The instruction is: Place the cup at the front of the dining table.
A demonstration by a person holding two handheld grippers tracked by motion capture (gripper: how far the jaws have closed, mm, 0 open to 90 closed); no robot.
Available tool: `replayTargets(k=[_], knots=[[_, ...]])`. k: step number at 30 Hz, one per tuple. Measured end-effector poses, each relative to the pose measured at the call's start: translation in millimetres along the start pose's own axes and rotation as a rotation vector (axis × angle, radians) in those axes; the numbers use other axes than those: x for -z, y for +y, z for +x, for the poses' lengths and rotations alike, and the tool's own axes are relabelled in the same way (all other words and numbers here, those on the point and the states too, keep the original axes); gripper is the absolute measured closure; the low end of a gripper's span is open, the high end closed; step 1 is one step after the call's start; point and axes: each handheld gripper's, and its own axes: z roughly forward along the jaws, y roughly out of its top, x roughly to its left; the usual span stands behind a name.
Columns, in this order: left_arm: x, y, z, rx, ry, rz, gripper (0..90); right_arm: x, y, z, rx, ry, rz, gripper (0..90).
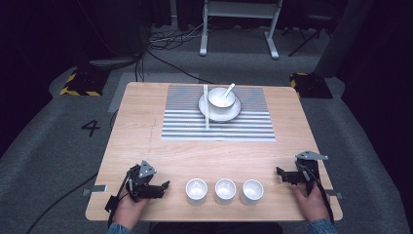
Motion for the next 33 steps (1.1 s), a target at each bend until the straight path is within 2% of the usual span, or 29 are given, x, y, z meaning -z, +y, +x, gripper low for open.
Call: replayTargets(k=[7,14,19,22,26,27,28,29,30,33], knots=[[0.5,-0.5,-1.3,0.003,0.000,-0.008,17.2,0.0,0.0,0.0,0.000,0.000,0.000,0.3],[0.9,-0.9,-0.6,0.010,0.009,-0.003,15.2,0.0,0.1,0.0,-0.001,0.000,0.000,0.4],[3.8,0.0,0.6,0.014,-0.014,-0.006,16.1,0.0,0.1,0.0,-0.001,0.000,0.000,0.3],[12.3,4.1,-1.1,0.031,-0.059,-0.074,16.0,0.0,0.0,0.0,-0.001,0.000,0.000,0.3],[24.6,9.9,-3.7,0.054,-0.121,-0.210,15.8,0.0,0.0,0.0,-0.001,0.000,0.000,0.3],[27.1,11.0,-5.1,0.057,-0.123,-0.249,15.5,0.0,0.0,0.0,0.000,0.000,0.000,0.3],[27.1,11.0,-5.1,0.057,-0.123,-0.249,15.4,0.0,0.0,0.0,0.000,0.000,0.000,0.3],[32.5,13.2,-8.3,0.040,-0.111,-0.299,15.4,0.0,0.0,0.0,0.000,0.000,0.000,0.3],[34.9,14.1,-10.1,0.025,-0.103,-0.322,15.4,0.0,0.0,0.0,0.001,0.000,0.000,0.3],[39.5,15.6,-13.7,-0.002,-0.088,-0.355,15.6,0.0,0.0,0.0,0.001,0.000,0.000,0.3]])
